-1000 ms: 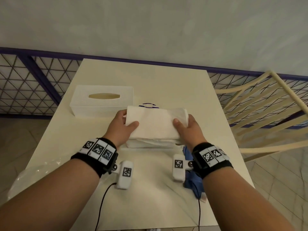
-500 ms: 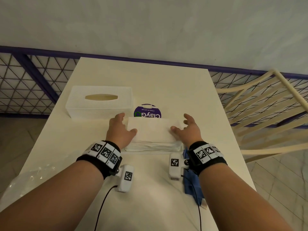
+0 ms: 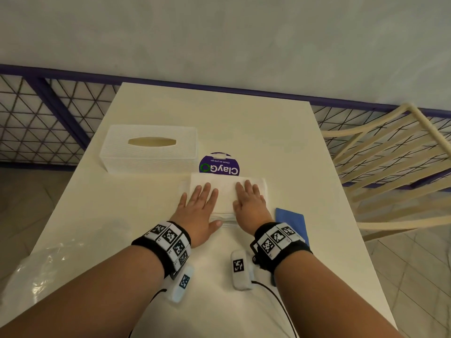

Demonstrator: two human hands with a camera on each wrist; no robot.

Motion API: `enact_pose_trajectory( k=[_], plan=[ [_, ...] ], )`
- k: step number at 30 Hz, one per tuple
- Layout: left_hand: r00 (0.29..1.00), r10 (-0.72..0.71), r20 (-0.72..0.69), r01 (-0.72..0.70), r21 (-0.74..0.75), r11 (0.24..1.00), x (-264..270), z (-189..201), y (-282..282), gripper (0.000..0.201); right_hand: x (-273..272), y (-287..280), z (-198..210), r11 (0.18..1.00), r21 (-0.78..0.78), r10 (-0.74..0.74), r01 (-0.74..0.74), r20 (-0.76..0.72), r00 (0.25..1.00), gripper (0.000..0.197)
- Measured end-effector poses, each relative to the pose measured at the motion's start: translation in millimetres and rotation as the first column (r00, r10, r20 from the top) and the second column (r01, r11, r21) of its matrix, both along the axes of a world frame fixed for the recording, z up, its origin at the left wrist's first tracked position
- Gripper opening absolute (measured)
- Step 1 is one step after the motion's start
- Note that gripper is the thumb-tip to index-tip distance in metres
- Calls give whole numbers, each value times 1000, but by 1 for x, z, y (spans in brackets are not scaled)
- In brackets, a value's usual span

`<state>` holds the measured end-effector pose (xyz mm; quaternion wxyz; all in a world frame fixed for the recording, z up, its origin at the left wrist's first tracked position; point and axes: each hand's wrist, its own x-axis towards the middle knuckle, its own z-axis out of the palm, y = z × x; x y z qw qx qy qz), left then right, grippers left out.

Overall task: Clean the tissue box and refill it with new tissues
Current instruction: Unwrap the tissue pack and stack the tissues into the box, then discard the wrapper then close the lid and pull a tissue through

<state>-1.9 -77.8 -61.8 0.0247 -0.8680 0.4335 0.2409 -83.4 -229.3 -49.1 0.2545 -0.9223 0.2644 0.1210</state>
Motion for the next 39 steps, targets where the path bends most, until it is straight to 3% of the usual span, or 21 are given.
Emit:
enact_pose_trajectory(
  k=[6,10,15,17,20,23,26,29,32,33,35,36,39],
  plan=[
    [1000,9,-20,-9,10,1000,-2,-2,2,81,-5,3,-7,1000,-2,1,-1,-6,1000,56],
    [988,64,-138,-71,-43,997,3,21,4,75,-3,1,8,997,74,-39,38,8,999,58],
    [948,266,-175,-306,-271,913,26,64,60,58,-8,25,34,989,121,-113,84,254,960,51],
    [915,379,-138,-402,-233,885,45,69,101,49,-10,49,43,984,173,-109,52,336,936,37],
    [836,541,-88,-545,-32,838,74,59,162,50,-6,89,49,983,157,35,-92,334,942,23],
    [784,618,-54,-610,120,784,89,37,204,54,5,125,47,958,190,160,-214,264,951,22],
    [788,615,-31,-595,219,773,87,24,228,69,16,155,46,930,193,310,-312,39,950,25],
    [790,614,-7,-596,227,770,81,21,241,77,17,184,44,828,462,481,-318,-294,826,36],
    [797,602,-39,-576,247,779,75,26,249,44,15,203,27,791,522,571,-320,-439,694,52],
    [794,604,-67,-576,235,783,73,29,252,33,16,205,22,799,516,559,-310,-447,698,56],
    [748,640,-178,-631,112,768,70,38,261,26,21,206,15,797,571,478,-195,-400,782,59],
    [687,666,-291,-694,9,719,69,42,266,23,24,205,13,772,626,404,-108,-353,844,58],
    [450,622,-641,-875,-177,450,62,54,278,14,35,204,14,616,777,70,128,-217,974,58]
  ],
)
